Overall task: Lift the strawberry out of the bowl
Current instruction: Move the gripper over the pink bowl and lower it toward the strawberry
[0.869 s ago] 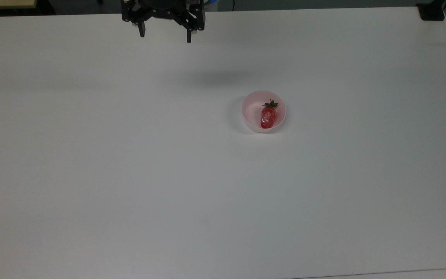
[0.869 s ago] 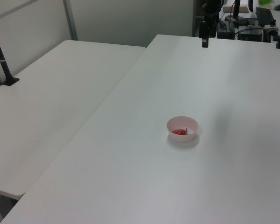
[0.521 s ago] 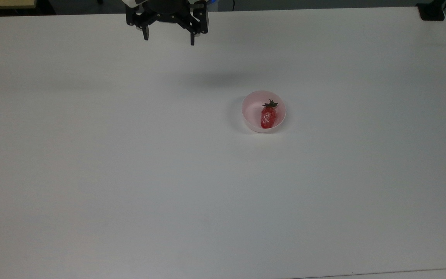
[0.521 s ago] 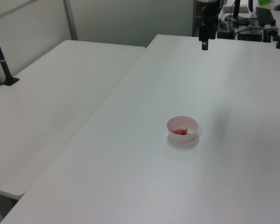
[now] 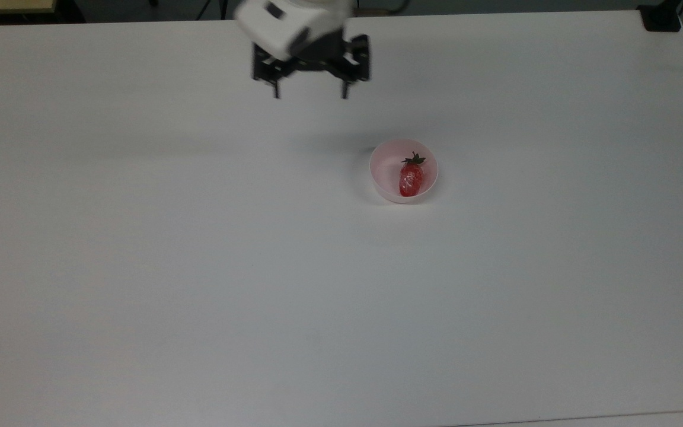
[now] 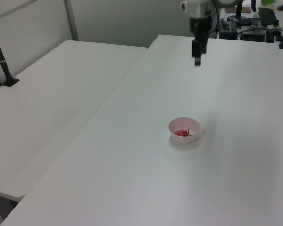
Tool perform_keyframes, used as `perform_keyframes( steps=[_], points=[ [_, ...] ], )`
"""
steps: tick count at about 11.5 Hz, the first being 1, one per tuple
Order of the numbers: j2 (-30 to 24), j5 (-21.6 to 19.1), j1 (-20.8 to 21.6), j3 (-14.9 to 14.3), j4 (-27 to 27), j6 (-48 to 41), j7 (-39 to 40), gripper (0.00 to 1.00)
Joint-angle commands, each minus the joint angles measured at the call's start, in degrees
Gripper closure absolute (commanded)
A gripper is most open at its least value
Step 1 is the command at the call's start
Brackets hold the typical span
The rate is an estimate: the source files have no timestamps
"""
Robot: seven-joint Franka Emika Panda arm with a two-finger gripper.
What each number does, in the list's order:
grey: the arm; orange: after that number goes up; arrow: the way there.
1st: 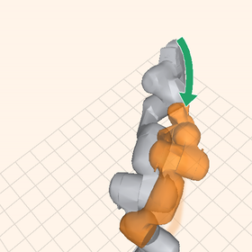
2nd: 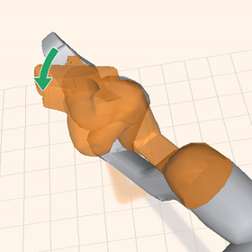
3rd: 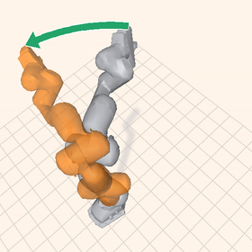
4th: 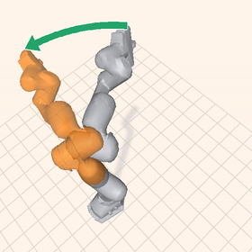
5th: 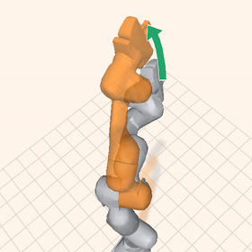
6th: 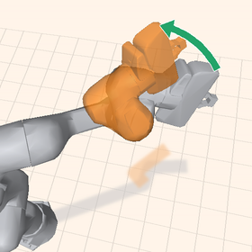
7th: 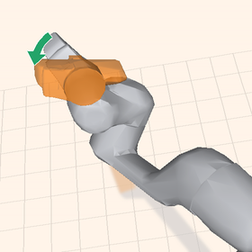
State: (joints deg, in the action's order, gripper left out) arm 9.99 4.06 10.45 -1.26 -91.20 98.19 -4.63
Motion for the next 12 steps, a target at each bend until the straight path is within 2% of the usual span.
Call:
perform_keyframes(
  steps=[1, 3, 4, 12],
  points=[
    [4.7, -0.3, 9.7, -1.9, -0.7, 4.3, -0.5, 0.0],
    [8.3, -4.7, 12.0, -1.9, -0.9, 7.7, -0.8, 0.0],
    [10.4, -5.6, 12.7, -1.9, -0.9, 10.8, -1.4, 0.03],
    [17.3, -4.9, 14.4, -1.8, -1.0, 16.4, -3.7, 0.22]
  ],
)
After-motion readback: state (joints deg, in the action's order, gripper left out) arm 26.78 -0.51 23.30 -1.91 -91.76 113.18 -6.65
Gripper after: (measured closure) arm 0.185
